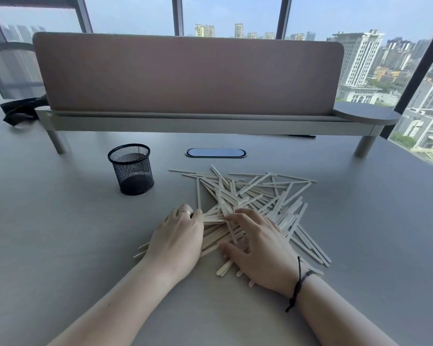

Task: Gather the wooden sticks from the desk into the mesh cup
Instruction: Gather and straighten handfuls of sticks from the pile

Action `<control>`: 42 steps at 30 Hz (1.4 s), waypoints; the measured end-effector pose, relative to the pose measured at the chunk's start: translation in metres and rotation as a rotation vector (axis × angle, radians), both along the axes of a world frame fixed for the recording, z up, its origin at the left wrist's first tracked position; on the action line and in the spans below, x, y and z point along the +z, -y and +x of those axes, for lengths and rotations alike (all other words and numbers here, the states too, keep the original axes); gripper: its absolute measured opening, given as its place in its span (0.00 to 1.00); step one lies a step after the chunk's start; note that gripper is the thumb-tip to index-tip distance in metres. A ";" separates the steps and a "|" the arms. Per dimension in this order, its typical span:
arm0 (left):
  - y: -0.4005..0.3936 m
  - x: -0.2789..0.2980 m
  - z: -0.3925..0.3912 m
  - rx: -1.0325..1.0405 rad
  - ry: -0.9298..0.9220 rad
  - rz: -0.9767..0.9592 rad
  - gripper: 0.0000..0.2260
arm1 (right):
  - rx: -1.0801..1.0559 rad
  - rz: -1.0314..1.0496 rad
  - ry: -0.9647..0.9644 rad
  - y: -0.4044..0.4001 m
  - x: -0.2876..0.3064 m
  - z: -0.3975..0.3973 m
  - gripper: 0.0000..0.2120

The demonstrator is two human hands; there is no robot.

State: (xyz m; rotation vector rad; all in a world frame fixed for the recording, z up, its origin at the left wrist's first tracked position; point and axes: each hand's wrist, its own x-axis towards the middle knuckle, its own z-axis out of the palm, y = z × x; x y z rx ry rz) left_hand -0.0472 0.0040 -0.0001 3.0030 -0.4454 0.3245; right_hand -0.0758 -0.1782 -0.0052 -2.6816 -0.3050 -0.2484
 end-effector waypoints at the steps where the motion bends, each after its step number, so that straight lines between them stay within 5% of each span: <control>1: 0.000 0.000 -0.001 -0.002 0.010 -0.016 0.24 | -0.003 0.002 0.003 0.000 0.000 0.000 0.26; 27: -0.012 0.008 0.001 -0.108 0.072 -0.133 0.07 | -0.090 0.233 0.117 0.004 -0.003 0.004 0.19; 42: -0.019 0.001 0.006 -0.196 0.120 -0.227 0.31 | -0.073 0.283 0.140 0.003 0.000 0.001 0.25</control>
